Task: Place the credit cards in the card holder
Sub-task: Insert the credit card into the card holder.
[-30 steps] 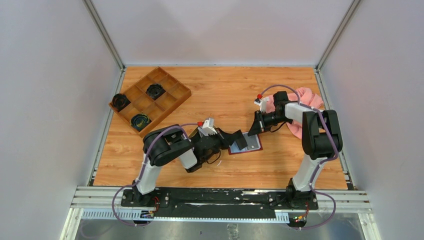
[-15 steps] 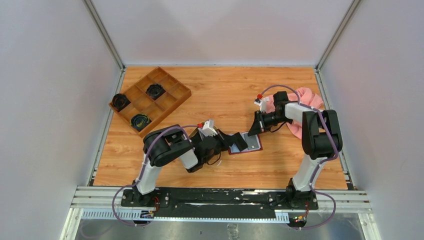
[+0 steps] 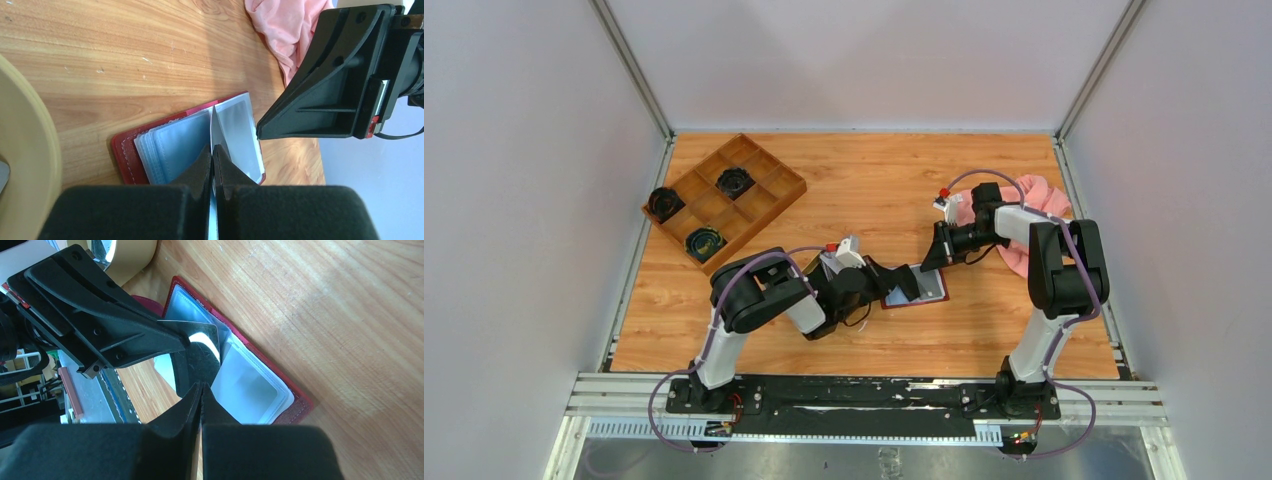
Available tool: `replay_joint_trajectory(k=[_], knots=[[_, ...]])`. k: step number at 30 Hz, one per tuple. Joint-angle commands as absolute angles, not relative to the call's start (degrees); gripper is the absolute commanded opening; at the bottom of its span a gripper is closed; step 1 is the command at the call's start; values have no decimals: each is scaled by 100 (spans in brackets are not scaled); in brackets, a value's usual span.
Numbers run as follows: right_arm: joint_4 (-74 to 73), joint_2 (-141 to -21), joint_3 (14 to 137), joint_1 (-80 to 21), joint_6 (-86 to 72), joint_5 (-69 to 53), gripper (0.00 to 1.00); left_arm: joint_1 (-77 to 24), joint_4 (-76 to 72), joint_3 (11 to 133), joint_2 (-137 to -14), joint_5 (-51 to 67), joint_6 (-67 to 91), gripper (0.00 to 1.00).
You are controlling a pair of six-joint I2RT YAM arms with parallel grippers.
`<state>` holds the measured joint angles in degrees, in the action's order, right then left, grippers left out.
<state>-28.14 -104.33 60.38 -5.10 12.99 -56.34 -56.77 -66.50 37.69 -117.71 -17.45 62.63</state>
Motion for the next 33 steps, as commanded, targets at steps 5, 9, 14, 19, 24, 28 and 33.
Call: replay_joint_trajectory(k=[5,9,14,19,24,28,33], knots=[[-2978,-10529,6157,-414,1258,-5704,3,-5730,-5855,3952,-11793,-1504,6221,0],[-2980,-10525,6152,-406,1257,-5705,3,-5730,-5631,4066,-11768,-1253,6254,0],[-2975,-10518,6153,-413,1257,-5706,3,-5722,-5492,4079,-11718,-1169,6287,0],[-3015,-10553,6165,-415,1263,-5471,3,-5713,-5370,4004,-11568,-1221,6317,0],[-3173,-10754,6262,-425,1332,-5142,2,-5680,-5210,4027,-11467,-1119,6302,0],[-3232,-10859,6298,-425,1360,-4919,1,-5645,-5159,4133,-11523,-902,6282,0],[-3263,-10926,6340,-423,1392,-4745,1,-5614,-5159,4285,-11733,-642,6350,0]])
